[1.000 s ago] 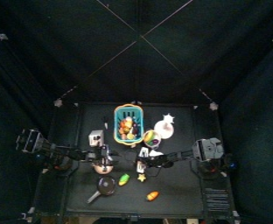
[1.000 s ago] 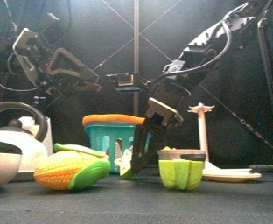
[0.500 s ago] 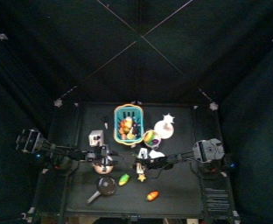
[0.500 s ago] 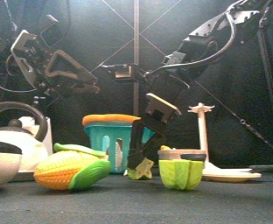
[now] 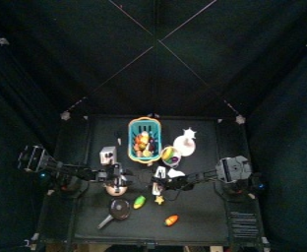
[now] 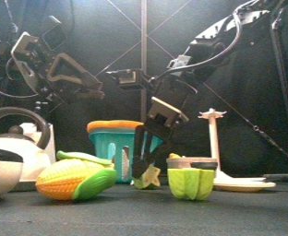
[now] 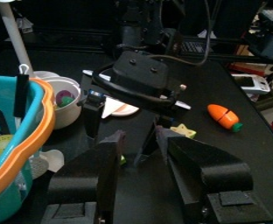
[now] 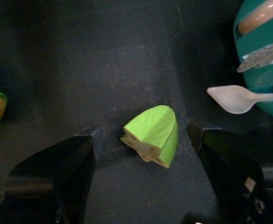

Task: Grab starfruit top

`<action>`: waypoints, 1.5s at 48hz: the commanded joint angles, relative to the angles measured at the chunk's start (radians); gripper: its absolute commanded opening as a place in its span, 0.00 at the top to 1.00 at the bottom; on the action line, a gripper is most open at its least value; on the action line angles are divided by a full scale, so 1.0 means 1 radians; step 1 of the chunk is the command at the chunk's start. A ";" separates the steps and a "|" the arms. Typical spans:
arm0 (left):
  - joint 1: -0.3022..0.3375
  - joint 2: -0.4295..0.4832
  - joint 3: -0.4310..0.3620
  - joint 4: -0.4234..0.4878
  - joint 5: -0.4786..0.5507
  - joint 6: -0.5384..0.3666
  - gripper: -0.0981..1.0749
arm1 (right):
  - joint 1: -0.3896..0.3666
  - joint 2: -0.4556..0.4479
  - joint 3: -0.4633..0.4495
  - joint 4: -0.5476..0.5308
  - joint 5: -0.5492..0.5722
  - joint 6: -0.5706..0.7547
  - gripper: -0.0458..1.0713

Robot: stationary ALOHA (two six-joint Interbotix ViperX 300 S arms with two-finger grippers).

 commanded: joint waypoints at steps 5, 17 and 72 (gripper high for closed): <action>0.003 -0.008 -0.009 -0.002 -0.009 0.000 0.26 | -0.025 0.002 -0.031 0.002 0.005 0.008 0.03; 0.003 -0.008 -0.009 -0.002 -0.009 0.000 0.26 | -0.037 0.005 -0.029 0.018 0.005 0.000 0.03; 0.003 -0.008 -0.008 -0.002 -0.009 -0.003 0.26 | -0.005 -0.083 -0.003 0.014 0.005 -0.005 0.26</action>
